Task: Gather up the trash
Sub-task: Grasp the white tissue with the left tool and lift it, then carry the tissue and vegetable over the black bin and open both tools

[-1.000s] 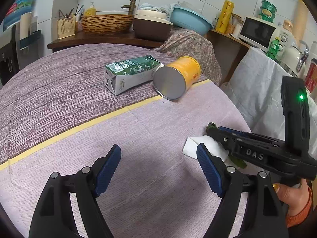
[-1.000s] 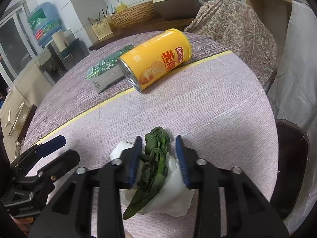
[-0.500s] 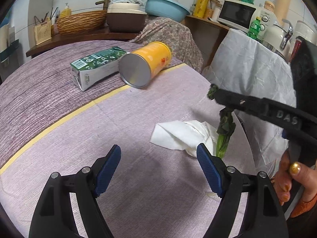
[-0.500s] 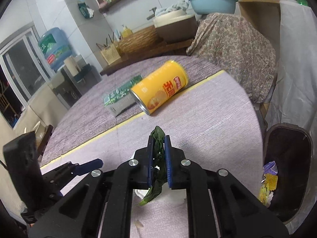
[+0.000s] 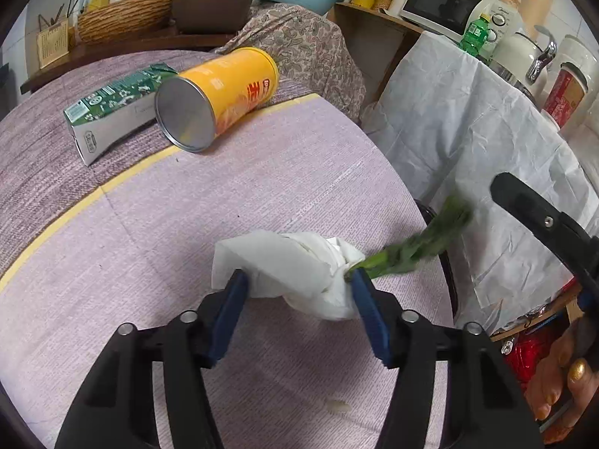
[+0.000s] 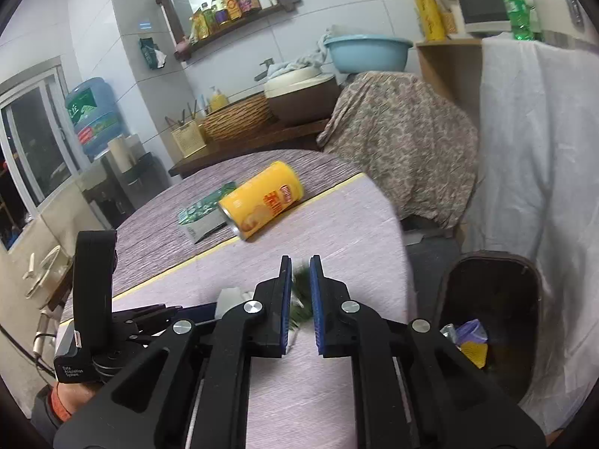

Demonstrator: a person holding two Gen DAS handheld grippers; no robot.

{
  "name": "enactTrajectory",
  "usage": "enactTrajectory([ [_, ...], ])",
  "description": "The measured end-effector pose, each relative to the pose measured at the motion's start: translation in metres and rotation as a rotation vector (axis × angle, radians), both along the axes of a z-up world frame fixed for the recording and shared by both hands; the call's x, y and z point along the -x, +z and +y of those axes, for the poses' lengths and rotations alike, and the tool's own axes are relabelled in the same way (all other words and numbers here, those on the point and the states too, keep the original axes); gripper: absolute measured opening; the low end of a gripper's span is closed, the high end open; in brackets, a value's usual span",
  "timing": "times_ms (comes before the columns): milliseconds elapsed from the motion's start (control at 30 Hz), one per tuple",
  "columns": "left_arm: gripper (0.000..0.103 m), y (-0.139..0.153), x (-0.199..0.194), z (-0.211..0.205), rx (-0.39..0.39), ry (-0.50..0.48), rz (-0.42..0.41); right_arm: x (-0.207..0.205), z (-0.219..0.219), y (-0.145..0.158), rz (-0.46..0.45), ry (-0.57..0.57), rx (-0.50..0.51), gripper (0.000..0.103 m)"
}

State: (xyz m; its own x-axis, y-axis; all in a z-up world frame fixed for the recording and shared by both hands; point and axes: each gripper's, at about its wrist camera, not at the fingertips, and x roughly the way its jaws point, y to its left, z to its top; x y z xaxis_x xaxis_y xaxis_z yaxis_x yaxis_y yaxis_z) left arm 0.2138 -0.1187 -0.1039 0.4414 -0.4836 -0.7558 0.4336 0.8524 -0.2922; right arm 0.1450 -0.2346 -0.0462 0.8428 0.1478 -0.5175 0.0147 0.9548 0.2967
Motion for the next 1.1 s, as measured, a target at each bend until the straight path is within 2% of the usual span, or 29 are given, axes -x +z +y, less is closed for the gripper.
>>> enactTrajectory([
  [67, 0.055, -0.001, 0.000, -0.001, 0.009, 0.006, 0.006, 0.005, -0.007, 0.001, -0.011, -0.019, 0.002, 0.011],
  [267, 0.032, -0.001, 0.000, -0.001, 0.018, 0.007, 0.003, 0.004, -0.014, -0.005, 0.007, 0.000, -0.006, 0.014],
  [300, 0.028, -0.001, 0.001, -0.002, 0.021, 0.008, 0.003, 0.004, -0.015, -0.008, 0.009, 0.003, -0.012, 0.018],
  [367, 0.025, 0.000, 0.001, 0.000, 0.030, 0.011, 0.002, 0.003, -0.013, -0.015, 0.032, 0.020, 0.001, 0.062],
  [400, 0.023, 0.000, 0.000, 0.001, 0.035, 0.013, 0.001, 0.003, -0.011, -0.019, 0.036, 0.028, 0.029, 0.065],
  [500, 0.020, 0.002, -0.001, 0.006, 0.050, 0.014, 0.004, 0.000, -0.004, -0.029, 0.049, 0.085, 0.094, 0.065],
  [567, 0.019, 0.003, -0.004, 0.008, 0.055, 0.022, 0.006, -0.006, 0.005, -0.039, 0.065, 0.182, 0.143, 0.065],
  [633, 0.019, 0.003, -0.007, 0.010, 0.069, 0.026, 0.015, -0.014, 0.017, -0.048, 0.093, 0.246, 0.241, 0.065],
  [733, 0.018, 0.003, -0.008, 0.010, 0.072, 0.029, 0.013, -0.028, 0.025, -0.060, 0.143, 0.298, 0.338, 0.063],
  [833, 0.017, 0.002, -0.008, 0.011, 0.076, 0.032, 0.012, -0.037, 0.027, -0.068, 0.173, 0.309, 0.367, 0.057],
  [900, 0.017, 0.002, -0.008, 0.011, 0.076, 0.036, 0.011, -0.040, 0.025, -0.070, 0.183, 0.321, 0.364, 0.043],
  [933, 0.017, 0.002, -0.007, 0.011, 0.074, 0.038, 0.008, -0.040, 0.025, -0.071, 0.182, 0.338, 0.345, 0.033],
  [1033, 0.017, 0.001, -0.006, 0.011, 0.069, 0.042, 0.003, -0.037, 0.028, -0.073, 0.178, 0.338, 0.332, 0.015],
  [1100, 0.017, 0.001, -0.005, 0.011, 0.061, 0.042, -0.005, -0.034, 0.028, -0.073, 0.175, 0.342, 0.311, 0.014],
])
